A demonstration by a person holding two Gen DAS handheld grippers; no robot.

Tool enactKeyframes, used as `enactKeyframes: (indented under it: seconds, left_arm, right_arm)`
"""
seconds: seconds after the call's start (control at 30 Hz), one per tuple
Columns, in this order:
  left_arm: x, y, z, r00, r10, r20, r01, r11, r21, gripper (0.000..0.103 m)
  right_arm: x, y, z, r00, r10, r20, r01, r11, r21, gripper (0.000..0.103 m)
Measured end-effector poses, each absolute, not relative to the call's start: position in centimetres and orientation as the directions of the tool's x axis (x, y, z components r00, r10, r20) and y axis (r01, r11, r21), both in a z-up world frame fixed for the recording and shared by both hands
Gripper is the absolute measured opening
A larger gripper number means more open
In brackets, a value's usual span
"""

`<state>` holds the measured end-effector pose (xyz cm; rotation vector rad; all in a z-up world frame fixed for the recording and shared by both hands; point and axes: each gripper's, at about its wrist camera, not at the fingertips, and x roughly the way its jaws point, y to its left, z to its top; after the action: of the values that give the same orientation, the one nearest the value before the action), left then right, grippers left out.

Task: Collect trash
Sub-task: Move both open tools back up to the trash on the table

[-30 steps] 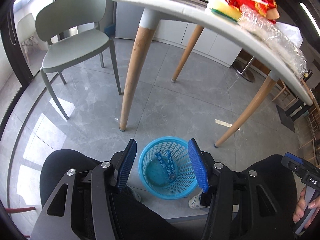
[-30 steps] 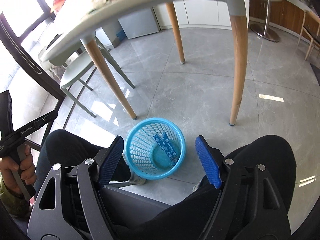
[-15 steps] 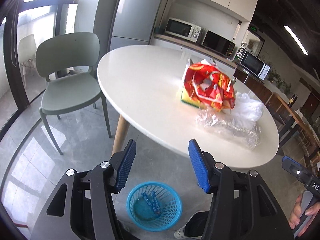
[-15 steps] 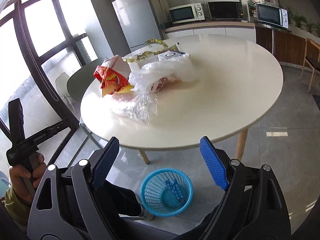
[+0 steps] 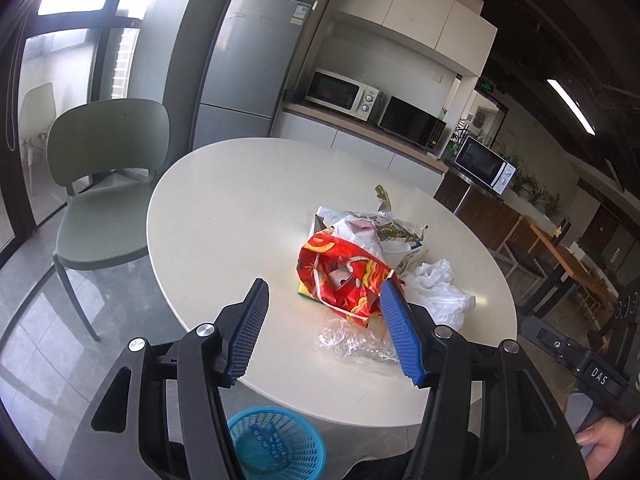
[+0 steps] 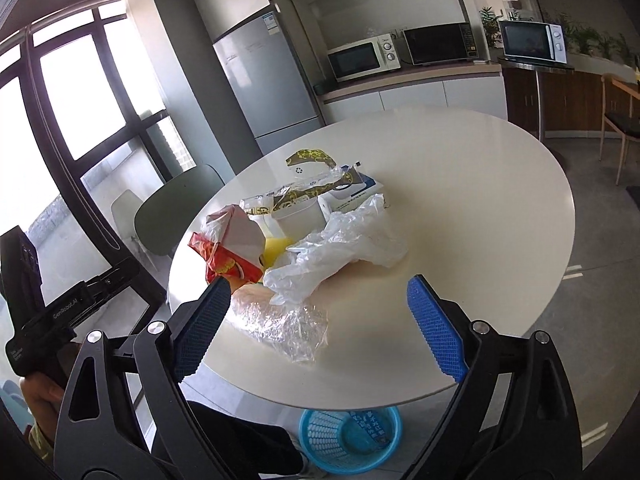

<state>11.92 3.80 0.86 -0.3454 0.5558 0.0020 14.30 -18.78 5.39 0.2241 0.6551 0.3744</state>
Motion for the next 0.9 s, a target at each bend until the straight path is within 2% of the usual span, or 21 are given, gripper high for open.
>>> enactKeyframes:
  seconds: [0.1,0.37,0.7,0.77,0.87,0.9]
  left_arm:
    - [13.0,3.6,1.1,0.846,-0.1,-0.524,-0.097,0.937,-0.335,0.063]
    - [15.8,4.1,0.8,0.813,-0.118,-0.57,-0.13,0.917,-0.376,0.067]
    - [19.1,3.8,-0.5,0.763,-0.124,-0.635,-0.176,0.905,-0.388,0.069]
    - [19.7,3.7,-0.7,0.753,-0.121,-0.647,-0.187,0.903,-0.387,0.069]
    - [20.0,3.4,-1.2,0.743,-0.122,-0.658,-0.189,0.905,-0.381,0.067]
    - [20.1,3.3,-1.4,0.74,-0.121,-0.661,-0.191,0.905,-0.38,0.067]
  right_arm:
    - [15.5,-18.4,5.2,0.727,0.399,-0.559,-0.255,0.912,0.321,0.086]
    - [18.0,-16.7,5.5,0.745,0.328,-0.581,-0.306,0.942,0.139,0.086]
    - [22.7,-16.5,3.3,0.653,0.342,-0.676,-0.297,0.936,0.187,0.084]
    - [23.4,-16.3,2.9,0.636,0.346,-0.69,-0.3,0.935,0.192,0.079]
    - [24.1,-16.0,1.9,0.606,0.351,-0.714,-0.303,0.931,0.201,0.066]
    - [24.2,-16.0,1.6,0.597,0.351,-0.721,-0.301,0.932,0.204,0.054]
